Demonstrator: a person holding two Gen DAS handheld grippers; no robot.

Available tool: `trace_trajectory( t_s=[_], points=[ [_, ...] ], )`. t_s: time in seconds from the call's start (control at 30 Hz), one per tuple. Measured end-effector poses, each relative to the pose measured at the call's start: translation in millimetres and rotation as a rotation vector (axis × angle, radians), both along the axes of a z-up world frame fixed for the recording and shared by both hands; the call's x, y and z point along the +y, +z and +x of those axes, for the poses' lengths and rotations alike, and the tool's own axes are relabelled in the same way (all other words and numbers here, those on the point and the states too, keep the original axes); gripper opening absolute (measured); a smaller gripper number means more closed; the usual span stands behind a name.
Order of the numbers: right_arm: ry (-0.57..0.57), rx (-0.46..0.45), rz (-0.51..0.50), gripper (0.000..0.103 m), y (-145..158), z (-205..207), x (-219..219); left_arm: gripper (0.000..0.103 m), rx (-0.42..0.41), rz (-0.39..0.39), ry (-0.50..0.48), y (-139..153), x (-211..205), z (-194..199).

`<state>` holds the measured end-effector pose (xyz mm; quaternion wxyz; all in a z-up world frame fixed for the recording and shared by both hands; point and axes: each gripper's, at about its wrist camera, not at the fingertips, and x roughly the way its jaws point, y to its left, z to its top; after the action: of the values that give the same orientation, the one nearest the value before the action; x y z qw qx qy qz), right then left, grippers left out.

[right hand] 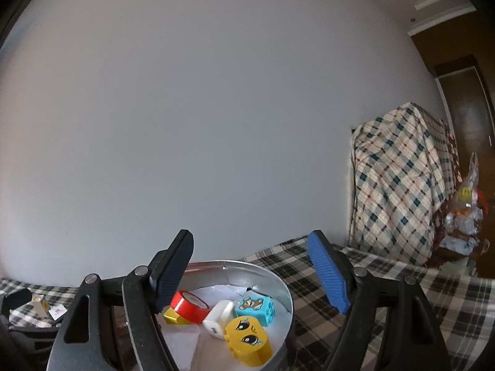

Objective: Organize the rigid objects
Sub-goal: 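Withdraw both open tools from the tin toward the white box and block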

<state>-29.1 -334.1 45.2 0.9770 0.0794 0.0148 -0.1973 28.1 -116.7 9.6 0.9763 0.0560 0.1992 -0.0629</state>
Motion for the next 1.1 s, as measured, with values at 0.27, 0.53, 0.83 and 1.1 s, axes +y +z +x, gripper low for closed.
trace_trajectory(
  t_s=[0.27, 0.53, 0.83, 1.1],
  points=[
    [0.021, 0.040, 0.010, 0.078, -3, -2, 24, 0.102, -0.013, -0.031, 0.005, 1, 25, -5],
    [0.072, 0.062, 0.006, 0.078, -5, 1, 59, 0.102, -0.012, -0.038, 0.021, -1, 47, -7],
    [0.138, 0.074, -0.003, 0.078, -6, 20, 102, 0.102, -0.001, -0.046, 0.057, -2, 78, 0],
    [0.189, 0.087, -0.006, 0.078, -8, 38, 130, 0.102, 0.014, -0.054, 0.097, -4, 105, 11]
  ],
)
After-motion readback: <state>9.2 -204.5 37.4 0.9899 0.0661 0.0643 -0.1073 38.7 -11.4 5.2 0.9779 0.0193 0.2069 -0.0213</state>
